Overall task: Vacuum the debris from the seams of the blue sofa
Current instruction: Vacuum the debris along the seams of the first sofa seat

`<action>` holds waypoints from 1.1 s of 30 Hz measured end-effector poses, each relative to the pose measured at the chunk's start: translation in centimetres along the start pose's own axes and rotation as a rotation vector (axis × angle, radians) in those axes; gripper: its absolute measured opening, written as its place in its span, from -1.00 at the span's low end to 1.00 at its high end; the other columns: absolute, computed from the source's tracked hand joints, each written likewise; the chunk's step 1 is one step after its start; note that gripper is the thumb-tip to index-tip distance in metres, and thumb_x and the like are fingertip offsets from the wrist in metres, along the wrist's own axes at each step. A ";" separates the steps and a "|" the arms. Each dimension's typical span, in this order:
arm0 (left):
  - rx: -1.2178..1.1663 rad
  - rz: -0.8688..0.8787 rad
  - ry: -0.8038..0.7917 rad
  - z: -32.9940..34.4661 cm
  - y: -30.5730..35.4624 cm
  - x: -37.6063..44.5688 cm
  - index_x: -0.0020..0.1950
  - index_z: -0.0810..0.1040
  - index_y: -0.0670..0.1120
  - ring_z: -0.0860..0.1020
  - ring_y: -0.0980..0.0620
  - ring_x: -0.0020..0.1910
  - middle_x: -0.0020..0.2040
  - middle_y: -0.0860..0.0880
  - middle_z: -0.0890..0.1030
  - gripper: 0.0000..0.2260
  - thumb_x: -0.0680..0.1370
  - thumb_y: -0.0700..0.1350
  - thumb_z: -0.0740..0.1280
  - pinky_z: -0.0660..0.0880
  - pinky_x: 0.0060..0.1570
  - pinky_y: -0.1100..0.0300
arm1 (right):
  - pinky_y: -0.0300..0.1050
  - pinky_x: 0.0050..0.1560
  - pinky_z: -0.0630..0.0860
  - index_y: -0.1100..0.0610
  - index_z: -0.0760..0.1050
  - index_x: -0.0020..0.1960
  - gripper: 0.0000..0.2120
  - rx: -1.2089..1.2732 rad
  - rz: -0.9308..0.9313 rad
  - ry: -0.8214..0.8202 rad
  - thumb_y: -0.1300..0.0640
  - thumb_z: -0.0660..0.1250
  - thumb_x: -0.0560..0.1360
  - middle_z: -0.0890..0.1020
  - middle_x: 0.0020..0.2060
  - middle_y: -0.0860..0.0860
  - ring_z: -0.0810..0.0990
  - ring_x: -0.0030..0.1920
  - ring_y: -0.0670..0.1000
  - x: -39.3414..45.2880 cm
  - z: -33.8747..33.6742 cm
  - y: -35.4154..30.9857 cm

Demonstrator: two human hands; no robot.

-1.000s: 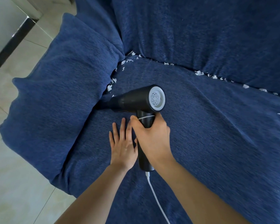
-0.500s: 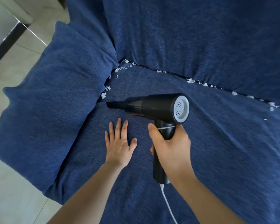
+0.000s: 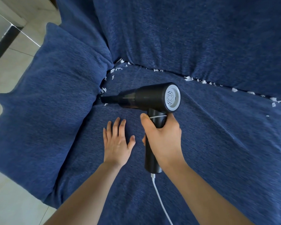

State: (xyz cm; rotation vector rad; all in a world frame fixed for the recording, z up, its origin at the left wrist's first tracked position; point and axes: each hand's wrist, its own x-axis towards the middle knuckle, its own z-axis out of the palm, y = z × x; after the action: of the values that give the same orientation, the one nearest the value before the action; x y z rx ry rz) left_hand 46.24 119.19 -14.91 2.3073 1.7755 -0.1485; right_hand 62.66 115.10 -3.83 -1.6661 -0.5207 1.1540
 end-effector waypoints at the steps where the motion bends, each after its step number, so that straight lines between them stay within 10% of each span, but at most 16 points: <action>1: -0.010 0.008 0.003 -0.1 0.0 0.5 0.55 0.11 -0.05 -0.03 -0.18 0.55 0.57 -0.07 0.10 -0.36 0.54 0.24 -0.05 -0.07 0.52 -0.13 | 0.11 0.00 0.65 -0.02 0.49 -0.10 -0.83 0.006 0.005 -0.002 -0.03 0.47 0.46 0.66 -0.35 -0.04 0.71 -0.22 0.06 0.2 0.0 0.0; 10: -0.058 -0.010 0.011 -0.6 0.9 3.3 0.58 0.05 -0.05 -0.13 -0.16 0.56 0.59 -0.05 0.01 -0.39 0.58 0.14 0.08 -0.10 0.53 -0.08 | 0.10 -0.06 0.67 -0.03 0.49 -0.11 -0.85 0.021 0.010 -0.019 -0.03 0.45 0.46 0.65 -0.36 -0.03 0.71 -0.22 0.09 1.7 -0.5 -0.6; 21: 0.016 -0.018 -0.011 0.4 1.2 2.9 0.59 -0.04 -0.07 -0.21 -0.15 0.56 0.60 -0.07 -0.04 -0.28 0.50 0.27 -0.21 -0.20 0.52 -0.06 | -0.19 -0.40 0.57 0.07 0.50 -0.14 -0.82 -0.002 0.037 -0.083 0.01 0.45 0.45 0.60 -0.49 0.00 0.65 -0.43 0.07 -1.0 -4.3 -0.9; 33: -0.028 0.033 0.080 0.7 0.0 4.6 0.57 0.06 -0.04 -0.09 -0.18 0.56 0.58 -0.07 0.07 -0.37 0.58 0.10 0.23 -0.09 0.53 -0.09 | 0.08 -0.03 0.67 -0.03 0.48 -0.09 -0.80 0.027 -0.039 -0.070 -0.09 0.43 0.40 0.65 -0.32 -0.07 0.71 -0.19 0.14 2.9 0.3 0.5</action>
State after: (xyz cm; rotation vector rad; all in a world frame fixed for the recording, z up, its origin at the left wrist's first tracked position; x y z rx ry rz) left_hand 47.48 123.40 -16.57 2.3525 1.7645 -0.0260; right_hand 63.65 117.30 -5.53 -1.5907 -0.5763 1.1893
